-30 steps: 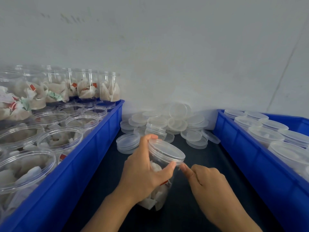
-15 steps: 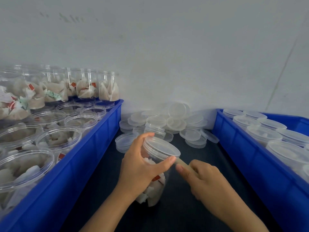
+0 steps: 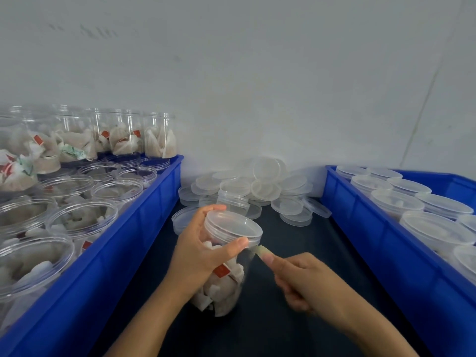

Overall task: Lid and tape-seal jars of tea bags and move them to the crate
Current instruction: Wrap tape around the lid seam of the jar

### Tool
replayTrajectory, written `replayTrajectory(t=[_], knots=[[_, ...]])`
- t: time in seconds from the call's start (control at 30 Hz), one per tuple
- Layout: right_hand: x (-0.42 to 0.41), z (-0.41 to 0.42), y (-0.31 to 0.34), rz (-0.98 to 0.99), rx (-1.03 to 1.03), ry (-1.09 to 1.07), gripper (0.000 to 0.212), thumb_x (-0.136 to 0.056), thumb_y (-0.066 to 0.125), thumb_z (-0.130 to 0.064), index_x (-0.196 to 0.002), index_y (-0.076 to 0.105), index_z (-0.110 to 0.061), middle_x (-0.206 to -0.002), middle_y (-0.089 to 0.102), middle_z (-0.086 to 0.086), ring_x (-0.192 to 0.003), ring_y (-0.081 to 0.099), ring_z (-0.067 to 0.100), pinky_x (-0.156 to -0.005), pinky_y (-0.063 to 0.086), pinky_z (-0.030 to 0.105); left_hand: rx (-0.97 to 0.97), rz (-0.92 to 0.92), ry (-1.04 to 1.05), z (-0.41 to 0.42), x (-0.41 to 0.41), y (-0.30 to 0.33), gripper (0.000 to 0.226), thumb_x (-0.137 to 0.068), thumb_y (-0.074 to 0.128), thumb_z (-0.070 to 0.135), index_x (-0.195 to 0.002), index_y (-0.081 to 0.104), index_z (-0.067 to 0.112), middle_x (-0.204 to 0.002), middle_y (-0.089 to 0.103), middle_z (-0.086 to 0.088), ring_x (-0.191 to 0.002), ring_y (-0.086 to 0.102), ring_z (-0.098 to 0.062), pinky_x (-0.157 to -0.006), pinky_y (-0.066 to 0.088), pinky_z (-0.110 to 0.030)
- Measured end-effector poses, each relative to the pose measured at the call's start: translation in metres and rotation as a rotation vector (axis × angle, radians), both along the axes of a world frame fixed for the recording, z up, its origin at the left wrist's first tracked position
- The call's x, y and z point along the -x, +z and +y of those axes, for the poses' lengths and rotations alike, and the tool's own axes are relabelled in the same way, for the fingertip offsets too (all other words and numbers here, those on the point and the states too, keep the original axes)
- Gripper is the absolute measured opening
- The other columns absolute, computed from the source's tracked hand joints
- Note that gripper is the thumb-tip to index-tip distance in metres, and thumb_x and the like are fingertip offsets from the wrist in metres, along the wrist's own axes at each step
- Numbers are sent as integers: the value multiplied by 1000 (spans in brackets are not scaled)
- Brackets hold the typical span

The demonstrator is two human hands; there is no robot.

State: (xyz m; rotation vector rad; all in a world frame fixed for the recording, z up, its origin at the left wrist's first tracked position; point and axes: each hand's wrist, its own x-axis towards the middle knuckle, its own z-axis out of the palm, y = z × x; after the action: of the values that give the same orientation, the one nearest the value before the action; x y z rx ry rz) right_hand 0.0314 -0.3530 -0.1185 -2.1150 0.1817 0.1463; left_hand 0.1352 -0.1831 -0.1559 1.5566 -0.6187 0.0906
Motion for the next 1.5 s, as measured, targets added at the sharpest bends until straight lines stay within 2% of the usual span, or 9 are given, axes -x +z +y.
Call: replayTrajectory(t=[0.07, 0.17, 0.4, 0.5, 0.83, 1.03, 1.2, 1.33, 1.5], knots=[[0, -3, 0, -96, 183, -78, 58, -78, 48, -73, -60, 39, -19, -53, 35, 0, -50, 31, 16, -57, 30, 33, -14, -2, -49, 3, -3, 0, 72, -51, 80, 50, -117, 58, 31, -105, 69, 15, -99, 67, -6, -78, 52, -14], [1, -8, -1, -187, 369, -141, 67, -68, 48, -83, -54, 34, -19, -49, 31, -5, -48, 29, 12, -54, 28, 32, -17, 7, -105, 5, -7, 0, 75, -51, 81, 45, -120, 57, 25, -107, 70, 10, -101, 67, -10, -80, 53, -18], [1, -11, 4, -198, 559, -234, 78, -50, 37, -95, -50, 25, -18, -41, 27, -6, -45, 26, 10, -47, 26, 23, 56, 78, -199, 9, -12, -4, 82, -50, 81, 36, -125, 56, 16, -111, 71, -3, -105, 68, -18, -81, 53, -19], [-1, -9, 4, -234, 660, -256, 78, -52, 28, -96, -54, 31, -18, -45, 33, -6, -45, 31, 10, -47, 26, 23, 66, 113, -260, 10, -12, -5, 96, -44, 89, 48, -127, 55, 15, -117, 69, -10, -109, 66, -24, -88, 54, -26], [-3, -2, -2, -225, 610, -239, 74, -57, 30, -93, -54, 28, -19, -44, 31, -5, -47, 29, 10, -49, 30, 25, 100, 235, -318, 10, -8, -3, 116, -30, 92, 60, -124, 43, 15, -102, 73, 7, -97, 69, -10, -75, 53, -17], [-4, 2, -6, -231, 607, -255, 74, -58, 24, -93, -57, 33, -20, -49, 35, -4, -49, 32, 9, -52, 36, 27, 99, 194, -276, 10, -6, 0, 103, -38, 89, 63, -121, 49, 17, -106, 72, 4, -101, 68, -14, -77, 54, -20], [-4, 8, -9, -222, 639, -253, 74, -58, 18, -92, -58, 36, -20, -52, 39, -4, -49, 35, 9, -51, 36, 26, 93, 20, -288, 12, -4, 1, 74, -75, 68, 38, -140, 34, 49, -124, 66, -6, -118, 61, -19, -96, 50, -25], [-4, 12, -9, -231, 688, -265, 75, -61, 12, -90, -59, 42, -20, -52, 44, -4, -49, 40, 9, -52, 40, 26, -15, -47, -215, 6, 1, -1, 53, -69, 72, 45, -118, 53, 37, -119, 62, 10, -115, 60, -14, -94, 51, -28], [-3, 16, -11, -272, 726, -260, 74, -72, 16, -87, -64, 47, -20, -57, 49, -5, -52, 45, 9, -55, 43, 27, -9, -86, -100, 3, 1, -1, 63, -57, 81, 45, -108, 51, 25, -107, 65, 14, -101, 66, -10, -78, 54, -19]])
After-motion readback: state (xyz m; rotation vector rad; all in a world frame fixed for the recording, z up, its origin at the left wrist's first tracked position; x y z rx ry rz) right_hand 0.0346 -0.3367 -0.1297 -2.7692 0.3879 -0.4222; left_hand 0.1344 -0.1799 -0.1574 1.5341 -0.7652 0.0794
